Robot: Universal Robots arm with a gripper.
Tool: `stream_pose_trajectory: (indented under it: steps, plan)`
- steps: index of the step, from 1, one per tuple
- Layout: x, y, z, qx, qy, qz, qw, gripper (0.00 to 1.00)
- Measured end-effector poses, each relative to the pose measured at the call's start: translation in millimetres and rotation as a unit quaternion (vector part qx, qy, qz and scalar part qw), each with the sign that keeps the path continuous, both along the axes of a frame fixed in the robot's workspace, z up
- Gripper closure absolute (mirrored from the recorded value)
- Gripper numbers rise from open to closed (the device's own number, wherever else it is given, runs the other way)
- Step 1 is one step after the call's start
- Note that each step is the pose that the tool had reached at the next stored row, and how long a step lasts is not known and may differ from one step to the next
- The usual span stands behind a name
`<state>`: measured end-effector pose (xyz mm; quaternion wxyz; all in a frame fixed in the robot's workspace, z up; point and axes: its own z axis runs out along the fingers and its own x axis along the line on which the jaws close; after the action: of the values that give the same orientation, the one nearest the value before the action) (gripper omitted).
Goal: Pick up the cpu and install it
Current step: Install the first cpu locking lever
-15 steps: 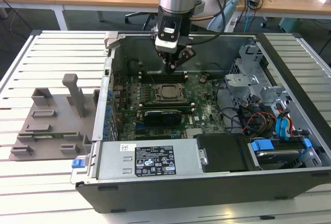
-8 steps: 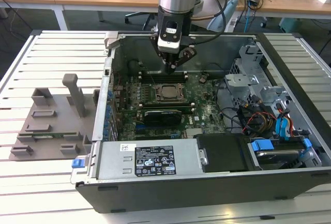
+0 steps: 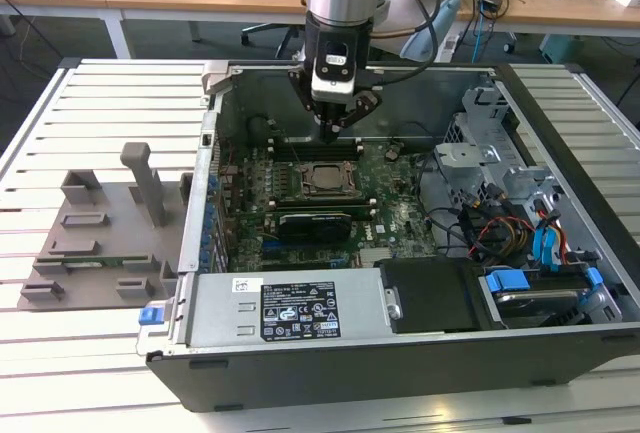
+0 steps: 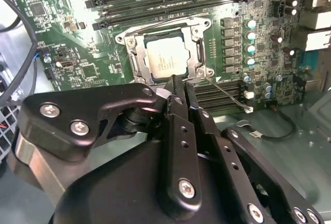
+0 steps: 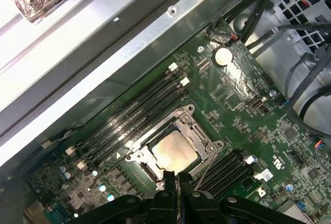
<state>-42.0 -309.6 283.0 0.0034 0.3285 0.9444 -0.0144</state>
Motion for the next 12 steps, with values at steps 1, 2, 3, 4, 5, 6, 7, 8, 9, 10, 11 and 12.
stream_pose_trajectory:
  steps: [1, 2, 3, 4, 5, 6, 7, 8, 9, 10, 11, 12]
  plan:
    - [0.0, 0.0, 0.0, 0.0005, 0.0, 0.004, 1.0, 0.84]
    - [0.0, 0.0, -0.1, 0.001, 0.0, 0.013, 0.9999, 0.84]
    - [0.0, 0.0, -0.1, 0.0012, 0.0, 0.017, 0.9999, 0.84]
    - [0.0, 0.0, -0.1, 0.0012, 0.0, 0.02, 0.9998, 0.84]
    - [0.1, 0.0, -0.1, 0.0012, 0.0, 0.026, 0.9997, 0.84]
    - [0.1, 0.0, -0.1, 0.0012, 0.0, 0.03, 0.9996, 0.84]
    - [0.1, 0.0, -0.1, 0.0012, 0.0, 0.034, 0.9994, 0.84]
    - [0.1, 0.0, -0.1, 0.0013, 0.0, 0.038, 0.9993, 0.84]
    - [0.0, 0.0, -0.1, 0.0013, 0.0, 0.043, 0.9991, 0.84]
    - [0.0, 0.0, -0.1, 0.0013, 0.0, 0.046, 0.9989, 0.84]
    - [0.0, 0.0, -0.1, 0.0013, 0.0, 0.053, 0.9986, 0.84]
    - [0.0, 0.0, -0.1, 0.0013, 0.0, 0.057, 0.9984, 0.84]
